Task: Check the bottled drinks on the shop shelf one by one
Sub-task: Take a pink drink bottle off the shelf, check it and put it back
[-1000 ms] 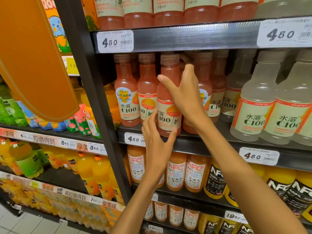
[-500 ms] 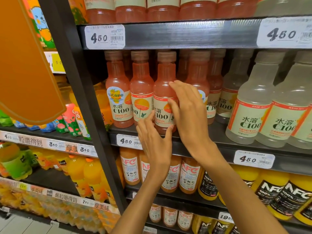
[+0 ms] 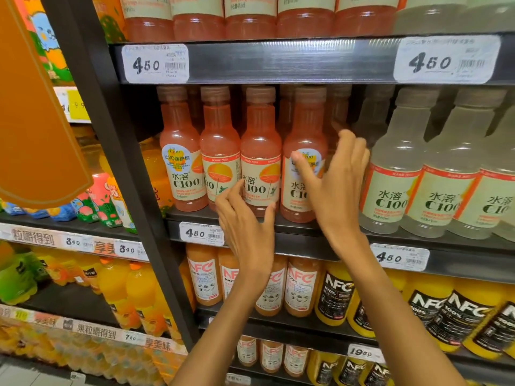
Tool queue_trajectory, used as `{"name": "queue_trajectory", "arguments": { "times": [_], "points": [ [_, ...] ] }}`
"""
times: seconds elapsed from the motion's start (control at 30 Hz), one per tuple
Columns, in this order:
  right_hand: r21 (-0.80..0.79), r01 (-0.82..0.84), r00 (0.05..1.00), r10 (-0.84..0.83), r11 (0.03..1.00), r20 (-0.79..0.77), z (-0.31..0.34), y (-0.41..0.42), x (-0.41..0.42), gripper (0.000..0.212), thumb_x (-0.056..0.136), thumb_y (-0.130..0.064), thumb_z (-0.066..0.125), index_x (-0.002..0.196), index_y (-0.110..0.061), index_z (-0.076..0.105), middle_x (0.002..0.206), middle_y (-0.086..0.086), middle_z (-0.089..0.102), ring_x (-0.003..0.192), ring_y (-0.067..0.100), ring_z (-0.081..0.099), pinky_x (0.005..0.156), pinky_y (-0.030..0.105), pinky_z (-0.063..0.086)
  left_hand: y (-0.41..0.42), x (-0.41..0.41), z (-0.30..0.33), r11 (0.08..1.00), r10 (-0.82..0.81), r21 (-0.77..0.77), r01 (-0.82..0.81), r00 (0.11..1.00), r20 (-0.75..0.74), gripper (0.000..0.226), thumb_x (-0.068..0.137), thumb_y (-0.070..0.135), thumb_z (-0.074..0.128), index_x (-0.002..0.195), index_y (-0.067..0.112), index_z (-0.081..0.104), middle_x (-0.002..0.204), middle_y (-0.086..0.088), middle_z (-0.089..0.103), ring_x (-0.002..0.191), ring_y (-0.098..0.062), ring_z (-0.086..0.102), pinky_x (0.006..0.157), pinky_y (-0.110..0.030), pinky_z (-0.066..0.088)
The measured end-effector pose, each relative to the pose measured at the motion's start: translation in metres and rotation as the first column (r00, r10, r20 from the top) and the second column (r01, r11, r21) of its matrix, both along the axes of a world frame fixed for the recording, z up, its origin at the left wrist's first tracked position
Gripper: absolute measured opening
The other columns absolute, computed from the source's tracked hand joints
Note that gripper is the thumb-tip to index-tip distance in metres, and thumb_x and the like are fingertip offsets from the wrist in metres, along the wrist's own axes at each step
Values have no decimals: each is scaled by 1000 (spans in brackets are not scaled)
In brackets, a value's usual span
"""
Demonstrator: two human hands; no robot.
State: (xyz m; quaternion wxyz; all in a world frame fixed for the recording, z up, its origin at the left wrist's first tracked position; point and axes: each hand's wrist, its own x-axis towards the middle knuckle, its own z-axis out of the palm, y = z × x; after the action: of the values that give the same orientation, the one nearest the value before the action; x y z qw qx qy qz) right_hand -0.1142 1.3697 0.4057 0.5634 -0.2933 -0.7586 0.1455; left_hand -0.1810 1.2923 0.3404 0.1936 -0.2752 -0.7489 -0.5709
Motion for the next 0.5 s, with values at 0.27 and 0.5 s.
{"name": "queue_trajectory", "arguments": {
  "times": [0.27, 0.5],
  "points": [
    [-200, -217, 976, 219, 955, -17, 7, 7, 9, 50, 81, -33, 75, 115, -2, 55, 111, 14, 59, 102, 26, 59, 86, 42, 51, -6, 24, 0, 958, -271, 109, 266, 962, 29, 58, 85, 15, 69, 136, 12, 39, 125, -4, 43, 110, -9, 47, 96, -18, 40],
    [-268, -583, 804, 497, 767, -327, 8, -20, 50, 53, 75, -16, 79, 124, -12, 59, 105, -7, 68, 85, -6, 67, 66, 10, 52, -25, 41, 11, 843, -533, 30, 538, 826, 183, 96, 59, 56, 73, 141, 29, 31, 129, 8, 54, 115, -6, 54, 94, -28, 49]
  ]
}}
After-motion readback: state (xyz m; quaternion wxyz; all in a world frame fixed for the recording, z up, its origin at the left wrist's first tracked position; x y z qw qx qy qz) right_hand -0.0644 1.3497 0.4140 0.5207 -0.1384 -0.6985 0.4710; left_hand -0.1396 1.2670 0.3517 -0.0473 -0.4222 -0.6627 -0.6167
